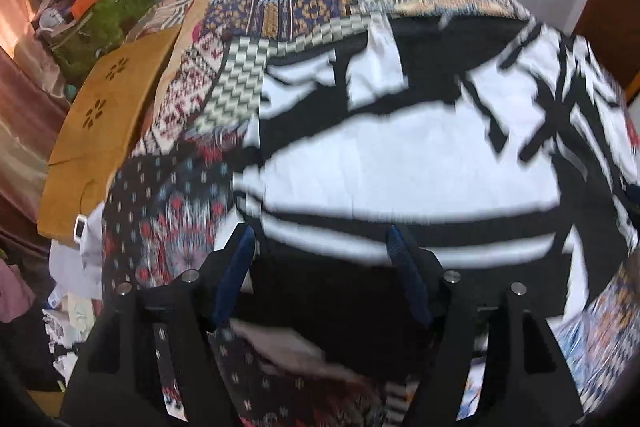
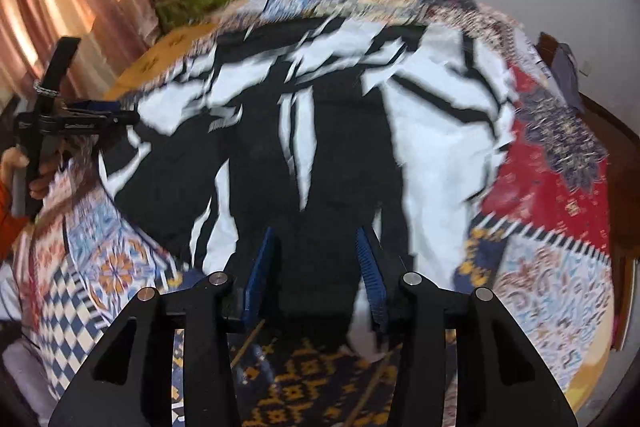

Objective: Fold small clothes

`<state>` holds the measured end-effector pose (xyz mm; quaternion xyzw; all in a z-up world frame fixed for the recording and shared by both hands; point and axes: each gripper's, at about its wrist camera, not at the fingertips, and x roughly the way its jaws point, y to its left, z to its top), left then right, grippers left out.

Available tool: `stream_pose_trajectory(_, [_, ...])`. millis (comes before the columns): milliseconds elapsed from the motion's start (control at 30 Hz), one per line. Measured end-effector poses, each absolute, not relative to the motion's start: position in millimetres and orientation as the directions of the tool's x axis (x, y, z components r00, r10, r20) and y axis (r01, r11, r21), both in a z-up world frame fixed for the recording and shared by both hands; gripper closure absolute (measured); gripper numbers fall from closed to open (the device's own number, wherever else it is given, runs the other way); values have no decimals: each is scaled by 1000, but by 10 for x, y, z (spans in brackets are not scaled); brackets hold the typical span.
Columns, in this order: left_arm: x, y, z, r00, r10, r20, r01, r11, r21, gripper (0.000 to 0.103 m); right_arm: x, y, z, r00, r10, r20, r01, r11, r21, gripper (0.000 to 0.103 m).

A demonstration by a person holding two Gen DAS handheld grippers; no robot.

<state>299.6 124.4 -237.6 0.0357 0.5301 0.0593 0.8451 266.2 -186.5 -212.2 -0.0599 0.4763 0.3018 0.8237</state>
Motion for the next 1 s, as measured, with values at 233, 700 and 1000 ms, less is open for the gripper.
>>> stream_pose_trajectory(233, [2635,1646,-2473,409,166,-897,-185,978,96,27,2689,-1978,-2267,306,453,-837,-493,828,267,63])
stream_pose_trajectory(700, [1958,1895,-2085,466,89,-880,-302,951,-64,27,2460,-1954,-1851,385,401,-831,-503,847,175,63])
stream_pose_trajectory(1000, [2063,1452,-2246,440,-218,-871,-261,897,-356,27,2490,-1397,-1462,467,515,-719,-569,797,201,52])
